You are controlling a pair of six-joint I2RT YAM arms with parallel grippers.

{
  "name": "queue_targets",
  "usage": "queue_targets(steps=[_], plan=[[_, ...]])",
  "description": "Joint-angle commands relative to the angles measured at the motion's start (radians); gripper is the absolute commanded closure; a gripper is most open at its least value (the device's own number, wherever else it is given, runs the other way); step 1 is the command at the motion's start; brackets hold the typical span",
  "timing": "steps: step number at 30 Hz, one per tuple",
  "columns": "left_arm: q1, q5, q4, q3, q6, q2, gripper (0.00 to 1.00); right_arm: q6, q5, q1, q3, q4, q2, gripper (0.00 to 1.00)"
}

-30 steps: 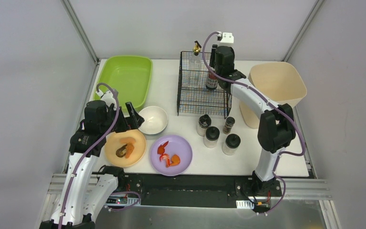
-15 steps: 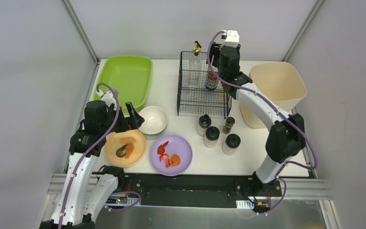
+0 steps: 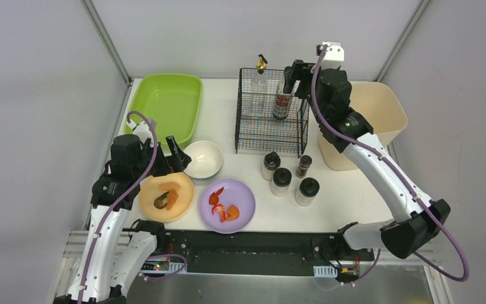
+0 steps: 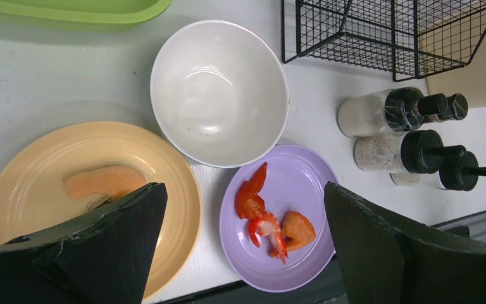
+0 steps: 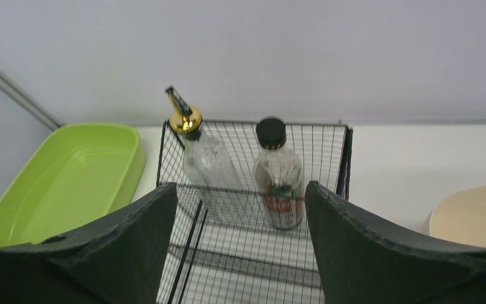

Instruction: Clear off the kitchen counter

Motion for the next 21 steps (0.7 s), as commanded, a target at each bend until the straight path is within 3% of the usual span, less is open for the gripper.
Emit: queue_targets(steps=[1,13,21], plan=[[0.013,-0.016,0.022,-0.001,0.011,-0.021,0.00,0.087,-0.106,0.022,0.034,-0.257,-0.030,0.23],[0.013,-0.005,0.022,-0.002,0.005,-0.011,0.00,0.170,-0.029,0.192,-0.004,-0.531,0.013,0.21],[0.012,-0.005,0.022,-0.002,0.006,-0.014,0.00,0.275,-0.065,0.211,-0.073,-0.554,0.097,0.16]])
